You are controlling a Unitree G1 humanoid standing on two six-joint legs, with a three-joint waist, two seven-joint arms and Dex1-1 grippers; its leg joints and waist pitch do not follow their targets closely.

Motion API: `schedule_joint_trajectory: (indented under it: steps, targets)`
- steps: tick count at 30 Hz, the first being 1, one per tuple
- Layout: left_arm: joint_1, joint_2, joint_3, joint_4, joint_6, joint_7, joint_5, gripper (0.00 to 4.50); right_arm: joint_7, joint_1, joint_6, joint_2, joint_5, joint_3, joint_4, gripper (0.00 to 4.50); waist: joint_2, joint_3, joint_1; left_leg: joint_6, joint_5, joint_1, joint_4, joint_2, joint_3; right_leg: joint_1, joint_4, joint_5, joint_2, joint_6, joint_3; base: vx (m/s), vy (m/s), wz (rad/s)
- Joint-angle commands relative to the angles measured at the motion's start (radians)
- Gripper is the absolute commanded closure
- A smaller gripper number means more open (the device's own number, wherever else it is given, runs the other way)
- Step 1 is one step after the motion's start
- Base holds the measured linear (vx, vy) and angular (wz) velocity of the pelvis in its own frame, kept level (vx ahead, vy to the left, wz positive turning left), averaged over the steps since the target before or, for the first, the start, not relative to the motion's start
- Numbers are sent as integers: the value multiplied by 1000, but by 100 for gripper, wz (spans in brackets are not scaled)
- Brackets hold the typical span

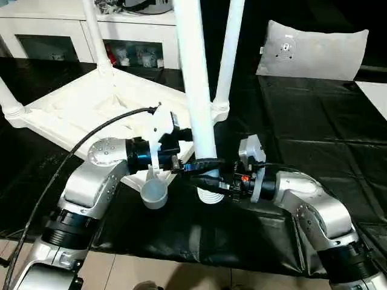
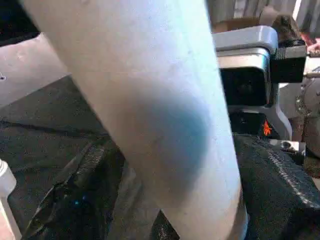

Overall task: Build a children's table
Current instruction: Pick table leg

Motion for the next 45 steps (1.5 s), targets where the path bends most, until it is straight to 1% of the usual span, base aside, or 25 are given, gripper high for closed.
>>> schedule_joint_trajectory:
  steps: [1, 2, 3, 4, 5, 6, 7, 10, 12, 15, 17, 18, 20, 22, 25, 26, 28, 29, 30, 32, 36, 38, 40, 42, 45]
  targets:
    - [-13, 26, 1, 30, -28, 25, 50, 134, 8, -23, -20, -2, 3, -7, -18, 251, -7, -72, -2, 9, -186, 3, -74, 21, 7, 56, -76, -323, -61, -155, 37, 0, 0, 0]
    - [-14, 29, -4, 41, -51, 33, 72, 144, 8, -23, -21, -3, 3, -6, -18, 251, -7, -71, -1, 8, -188, 2, -74, 21, 6, 57, -75, -325, -61, -155, 37, 0, 0, 0]
    - [-17, 32, -9, 52, -71, 40, 92, 144, 9, -24, -21, -3, 3, -6, -17, 251, -8, -71, -2, 10, -186, 1, -75, 21, 6, 57, -77, -327, -61, -152, 37, 0, 0, 0]
    - [-20, 34, -14, 65, -93, 43, 112, 154, 10, -25, -22, -3, 3, -6, -15, 251, -7, -72, -1, 8, -187, 3, -74, 21, 6, 57, -77, -335, -62, -148, 37, 0, 0, 0]
    - [-20, 34, -14, 65, -94, 43, 113, 166, 10, -25, -22, -3, 3, -6, -15, 252, -7, -72, -1, 8, -187, 3, -74, 21, 6, 57, -77, -335, -62, -148, 37, 0, 0, 0]
    - [-21, 35, -15, 67, -98, 43, 116, 168, 10, -26, -22, -3, 3, -6, -15, 252, -7, -72, -1, 7, -184, 2, -74, 21, 6, 56, -75, -327, -62, -151, 37, 0, 0, 0]
    - [-20, 26, -7, 65, -89, 41, 99, 168, 11, -27, -23, -3, 2, -6, -12, 252, -6, -72, -1, 7, -184, 3, -74, 22, 6, 56, -74, -322, -62, -154, 37, 0, 0, 0]
    - [-15, 9, 12, 49, -55, 37, 55, 178, 13, -28, -24, -2, 1, -7, -10, 252, -7, -72, -1, 8, -182, 2, -73, 21, 7, 57, -73, -311, -61, -161, 37, 0, 0, 0]
    - [-6, 4, 14, 37, -36, 31, 34, 182, 13, -27, -24, -1, 0, -8, -10, 252, -5, -72, -2, 7, -182, 2, -73, 21, 7, 57, -71, -311, -61, -167, 36, 0, 0, 0]
    - [5, -1, 9, 30, -27, 26, 22, 191, 14, -26, -25, -1, -1, -9, -10, 252, -5, -71, -2, 9, -191, 4, -72, 21, 7, 55, -75, -324, -61, -166, 37, 0, 0, 0]
    - [11, -9, 12, 25, -11, 26, 1, 196, 14, -25, -25, -1, -2, -9, -11, 252, -6, -71, -2, 10, -190, 2, -73, 21, 7, 57, -75, -322, -61, -165, 37, 0, 0, 0]
    - [17, -16, 18, 16, 18, 23, -31, 202, 14, -23, -25, -2, -2, -9, -12, 252, -5, -72, -2, 8, -191, 3, -73, 21, 7, 57, -73, -320, -61, -167, 36, 0, 0, 0]
    - [21, -24, 27, 9, 46, 24, -60, 204, 14, -23, -25, -2, -2, -9, -12, 252, -6, -71, -2, 10, -191, 3, -73, 21, 7, 56, -73, -320, -61, -171, 36, 0, 0, 0]
    - [27, -48, 54, -1, 105, 40, -126, 211, 17, -24, -26, -2, -2, -10, -9, 252, -5, -71, -1, 11, -189, 2, -72, 21, 8, 56, -74, -319, -60, -174, 36, 0, 0, 0]
    - [30, -75, 84, -10, 162, 63, -183, 225, 19, -27, -28, -3, -1, -11, -6, 252, -6, -71, -2, 12, -193, 3, -70, 19, 9, 56, -73, -316, -59, -180, 36, 0, 0, 0]
    - [26, -97, 108, -13, 195, 82, -229, 232, 19, -28, -30, -3, -1, -12, -4, 252, -6, -71, -1, 15, -193, 2, -71, 19, 8, 57, -75, -323, -58, -175, 35, 0, 0, 0]
    - [22, -111, 123, -15, 221, 100, -258, 238, 19, -30, -31, -3, -2, -13, -2, 253, -7, -71, -2, 15, -191, 2, -70, 19, 9, 57, -75, -328, -58, -174, 35, 0, 0, 0]
    - [22, -112, 124, -15, 222, 100, -260, 242, 19, -30, -31, -3, -2, -13, -1, 253, -7, -70, -2, 16, -192, 1, -70, 18, 9, 57, -76, -336, -58, -171, 34, 0, 0, 0]
    - [19, -122, 134, -17, 236, 108, -280, 243, 19, -31, -33, -2, -3, -14, 1, 253, -8, -71, -2, 17, -193, 3, -69, 18, 9, 57, -78, -346, -58, -166, 34, 0, 0, 0]
    - [14, -143, 158, -24, 289, 140, -325, 243, 17, -34, -34, -1, -4, -16, 2, 253, -7, -72, -1, 17, -185, 2, -69, 19, 8, 58, -76, -339, -58, -164, 34, 0, 0, 0]
    - [9, -160, 171, -20, 317, 177, -330, 243, 10, -39, -35, 5, -2, -22, 3, 253, -7, -71, -2, 21, -181, 0, -70, 18, 9, 58, -78, -339, -56, -161, 34, 0, 0, 0]
    - [2, -173, 177, -9, 316, 213, -304, 243, 4, -42, -35, 7, 1, -27, 5, 253, -7, -72, -1, 22, -176, 1, -69, 18, 8, 58, -79, -338, -56, -155, 34, 0, 0, 0]
    - [-6, -181, 183, -10, 324, 243, -301, 243, -3, -44, -36, 10, 1, -33, 7, 253, -7, -71, -1, 22, -176, 0, -69, 18, 8, 59, -79, -336, -56, -154, 34, 0, 0, 0]
    - [-19, -183, 184, -21, 338, 292, -289, 243, -32, -52, -47, 21, -17, -39, 18, 253, -3, -72, -1, 20, -176, 0, -69, 18, 7, 58, -80, -336, -56, -154, 33, 0, 0, 0]
    - [-30, -186, 181, -21, 355, 348, -261, 243, -61, -57, -37, 31, -18, -45, 31, 253, -4, -71, -2, 15, -183, 2, -70, 17, 7, 58, -81, -341, -55, -152, 32, 0, 0, 0]
